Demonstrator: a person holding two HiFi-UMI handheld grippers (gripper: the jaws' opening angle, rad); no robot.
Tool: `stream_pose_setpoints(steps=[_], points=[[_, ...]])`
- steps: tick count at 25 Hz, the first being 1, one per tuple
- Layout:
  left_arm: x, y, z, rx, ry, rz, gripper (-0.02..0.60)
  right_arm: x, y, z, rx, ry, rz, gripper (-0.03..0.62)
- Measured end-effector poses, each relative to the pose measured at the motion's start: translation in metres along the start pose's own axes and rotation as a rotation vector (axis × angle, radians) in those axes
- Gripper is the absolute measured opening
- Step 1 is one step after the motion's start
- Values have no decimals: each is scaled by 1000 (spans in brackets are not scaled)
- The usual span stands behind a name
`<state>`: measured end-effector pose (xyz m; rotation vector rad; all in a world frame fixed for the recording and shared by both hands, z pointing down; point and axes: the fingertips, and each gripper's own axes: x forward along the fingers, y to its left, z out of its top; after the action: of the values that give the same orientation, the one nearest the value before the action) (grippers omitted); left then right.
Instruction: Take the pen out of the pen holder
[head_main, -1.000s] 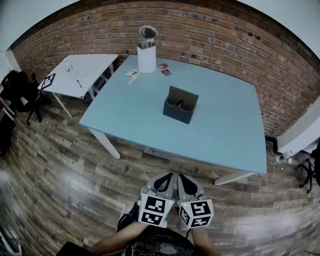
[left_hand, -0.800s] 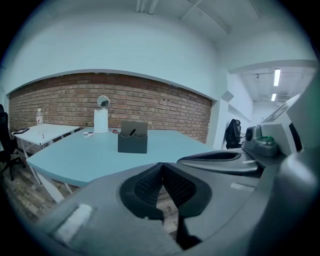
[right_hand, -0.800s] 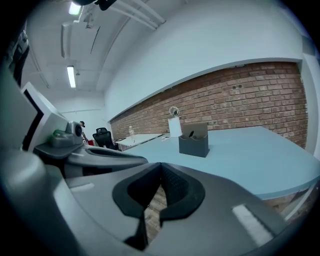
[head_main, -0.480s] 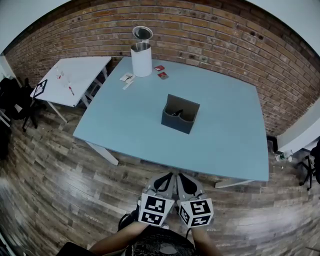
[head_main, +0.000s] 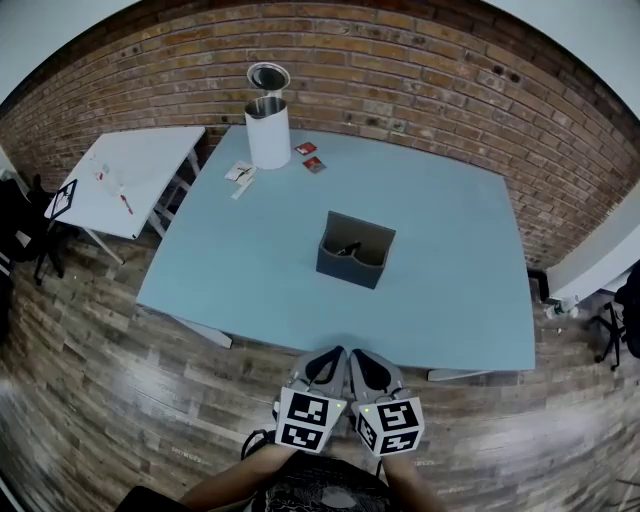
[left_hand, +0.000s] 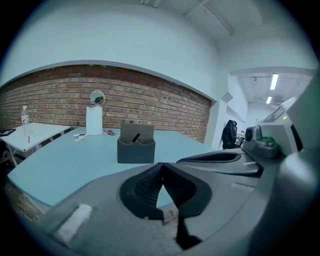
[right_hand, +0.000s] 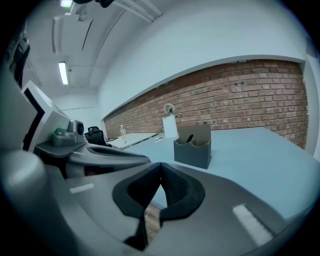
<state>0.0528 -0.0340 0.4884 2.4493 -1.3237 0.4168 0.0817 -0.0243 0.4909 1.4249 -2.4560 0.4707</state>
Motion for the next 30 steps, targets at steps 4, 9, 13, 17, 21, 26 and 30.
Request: stream_pose_setpoints(steps=[4,9,13,17,21,26,30], points=[[11,8,11,8,-4,-35,5,11,-7,11,2,-1,-32,5],[23,19,22,17,-7,-69,5,25,-14,22,10,-10,-68,5],[30,31,26,21,-6,-94,5,39,-13,28,13,-15,-86,5],[36,41,33,28,-12,-119,5,50,-15,37,13,-22,-112,5],[38,54,37,30,-17,-140,5,62,-14,44,14,-33,-140,5],[40,66,38,28,-21,-155,5,71,-14,53,14,-52,-171,5],[39,73,39,32,-26,-160,5,75,-17,59,13,-68,-194,5]])
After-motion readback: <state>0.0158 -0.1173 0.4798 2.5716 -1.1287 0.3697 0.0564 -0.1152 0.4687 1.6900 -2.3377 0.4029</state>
